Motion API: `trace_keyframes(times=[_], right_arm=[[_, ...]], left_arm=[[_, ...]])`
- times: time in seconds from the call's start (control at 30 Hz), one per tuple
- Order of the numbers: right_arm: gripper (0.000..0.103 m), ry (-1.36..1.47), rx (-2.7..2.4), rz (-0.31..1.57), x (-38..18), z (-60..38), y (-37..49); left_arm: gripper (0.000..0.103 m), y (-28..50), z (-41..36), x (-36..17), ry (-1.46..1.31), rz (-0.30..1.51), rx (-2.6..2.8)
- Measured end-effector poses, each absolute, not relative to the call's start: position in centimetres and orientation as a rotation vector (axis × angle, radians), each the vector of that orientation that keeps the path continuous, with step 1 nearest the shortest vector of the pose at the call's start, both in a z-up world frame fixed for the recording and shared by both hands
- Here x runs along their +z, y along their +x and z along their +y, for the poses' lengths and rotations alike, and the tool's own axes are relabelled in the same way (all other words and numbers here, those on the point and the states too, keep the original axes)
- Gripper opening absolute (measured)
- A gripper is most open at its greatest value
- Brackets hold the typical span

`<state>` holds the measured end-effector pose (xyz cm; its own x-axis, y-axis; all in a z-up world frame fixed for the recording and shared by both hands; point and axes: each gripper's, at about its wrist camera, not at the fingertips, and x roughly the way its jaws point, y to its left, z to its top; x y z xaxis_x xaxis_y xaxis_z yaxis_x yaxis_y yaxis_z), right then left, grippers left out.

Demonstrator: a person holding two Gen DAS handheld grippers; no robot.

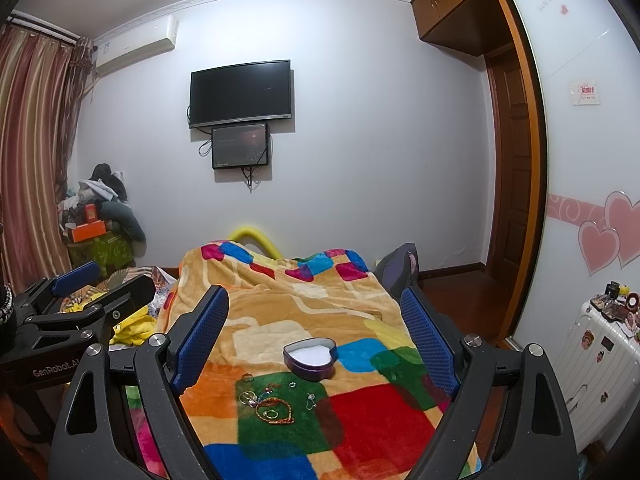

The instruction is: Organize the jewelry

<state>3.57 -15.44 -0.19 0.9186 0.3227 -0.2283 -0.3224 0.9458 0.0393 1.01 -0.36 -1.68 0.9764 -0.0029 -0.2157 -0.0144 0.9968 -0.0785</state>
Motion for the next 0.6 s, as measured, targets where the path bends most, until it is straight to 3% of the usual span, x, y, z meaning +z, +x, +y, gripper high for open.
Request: trace_keyframes(times=[0.6], right_arm=[[0.086, 0.003, 0.331, 0.236, -0.12, -15.43, 3.55]], left_arm=[[0.103, 0.88, 0.0, -1.95, -0.089, 0.222, 0.011]])
